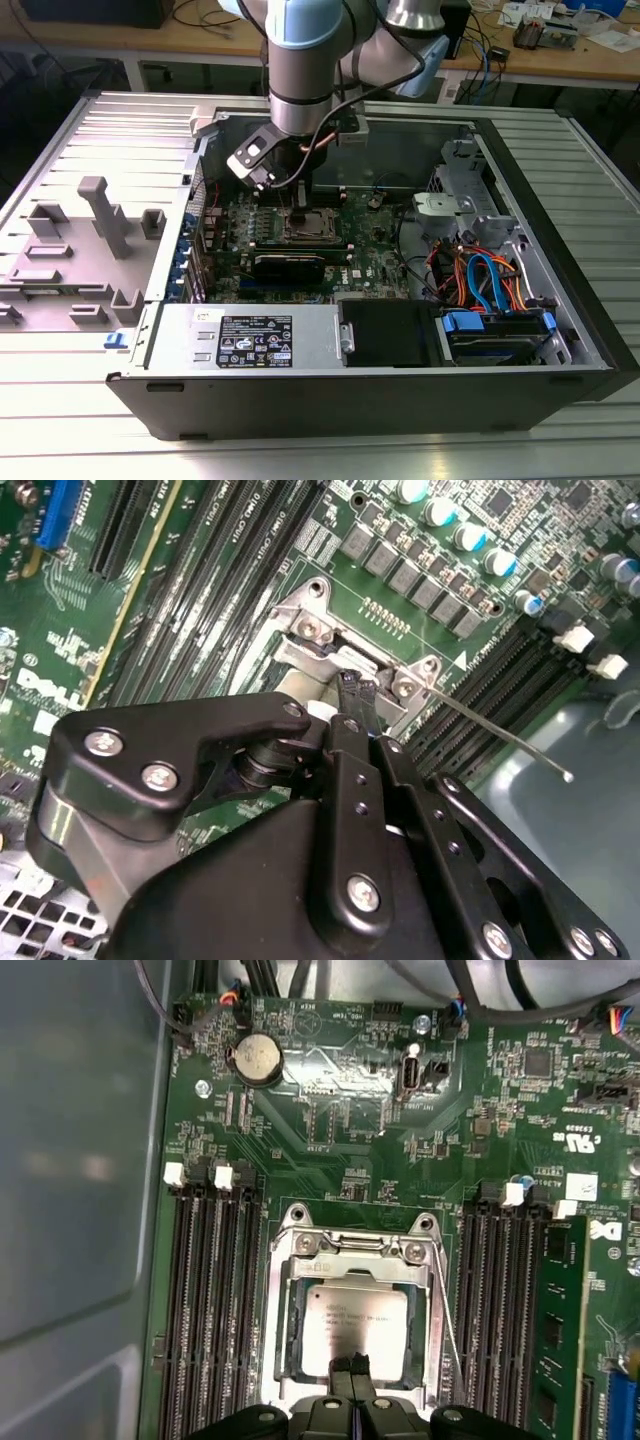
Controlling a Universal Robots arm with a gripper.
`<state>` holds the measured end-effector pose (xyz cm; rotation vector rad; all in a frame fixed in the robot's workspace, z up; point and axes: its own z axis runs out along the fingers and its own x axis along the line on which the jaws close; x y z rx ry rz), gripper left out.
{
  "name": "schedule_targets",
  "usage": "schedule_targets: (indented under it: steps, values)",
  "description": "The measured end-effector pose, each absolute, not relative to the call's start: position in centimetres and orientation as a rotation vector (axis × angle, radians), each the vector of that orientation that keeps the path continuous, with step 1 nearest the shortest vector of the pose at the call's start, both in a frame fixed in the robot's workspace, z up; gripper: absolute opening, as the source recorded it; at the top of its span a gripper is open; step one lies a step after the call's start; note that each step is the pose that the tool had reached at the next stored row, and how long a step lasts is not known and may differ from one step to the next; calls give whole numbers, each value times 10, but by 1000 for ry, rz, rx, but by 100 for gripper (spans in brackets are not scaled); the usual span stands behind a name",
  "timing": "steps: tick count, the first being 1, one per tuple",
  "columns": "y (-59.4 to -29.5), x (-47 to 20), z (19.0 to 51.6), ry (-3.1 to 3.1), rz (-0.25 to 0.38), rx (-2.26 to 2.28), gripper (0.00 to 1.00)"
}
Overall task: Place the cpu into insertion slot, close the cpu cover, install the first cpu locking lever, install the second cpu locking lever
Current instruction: 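Close the cpu cover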
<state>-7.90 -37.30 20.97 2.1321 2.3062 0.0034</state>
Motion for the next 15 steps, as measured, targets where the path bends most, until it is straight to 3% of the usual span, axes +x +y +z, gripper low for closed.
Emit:
schedule_targets:
  steps: [15]
  values:
    - [-373, -59, 215, 2308, 3, 2130, 11]
